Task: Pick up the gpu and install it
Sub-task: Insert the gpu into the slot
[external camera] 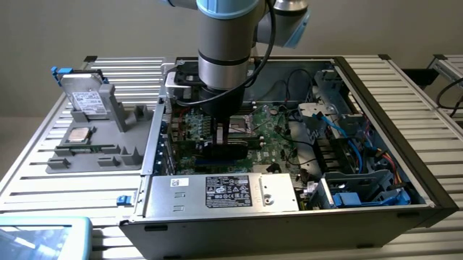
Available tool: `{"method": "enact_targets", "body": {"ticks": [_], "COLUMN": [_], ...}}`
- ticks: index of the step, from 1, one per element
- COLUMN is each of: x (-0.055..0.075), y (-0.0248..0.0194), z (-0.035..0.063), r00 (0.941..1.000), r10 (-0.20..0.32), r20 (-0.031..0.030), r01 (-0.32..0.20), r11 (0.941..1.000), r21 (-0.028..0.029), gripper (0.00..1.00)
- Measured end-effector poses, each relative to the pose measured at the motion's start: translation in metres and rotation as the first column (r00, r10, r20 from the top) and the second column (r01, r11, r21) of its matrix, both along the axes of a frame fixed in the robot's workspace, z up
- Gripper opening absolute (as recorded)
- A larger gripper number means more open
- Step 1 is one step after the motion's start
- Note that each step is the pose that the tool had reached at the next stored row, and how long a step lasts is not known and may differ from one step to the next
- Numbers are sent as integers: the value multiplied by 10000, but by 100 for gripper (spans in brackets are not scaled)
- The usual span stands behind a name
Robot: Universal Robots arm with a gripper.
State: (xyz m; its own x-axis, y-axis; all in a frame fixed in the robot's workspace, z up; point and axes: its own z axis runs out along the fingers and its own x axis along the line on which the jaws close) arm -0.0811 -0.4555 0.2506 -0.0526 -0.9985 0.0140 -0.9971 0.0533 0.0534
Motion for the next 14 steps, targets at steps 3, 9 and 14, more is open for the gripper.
{"method": "enact_targets", "body": {"ticks": [3,9,14], "x": [0,-1,1], "y": [0,0,0], "z": [0,-5,-6], "r00": [10000,10000,9999], "r10": [0,2,3], "r20": [0,-24,-123], "r01": [0,-2,-3], "r11": [10000,10000,10000], "r21": [0,-9,-9], "gripper": [28,28,28]}}
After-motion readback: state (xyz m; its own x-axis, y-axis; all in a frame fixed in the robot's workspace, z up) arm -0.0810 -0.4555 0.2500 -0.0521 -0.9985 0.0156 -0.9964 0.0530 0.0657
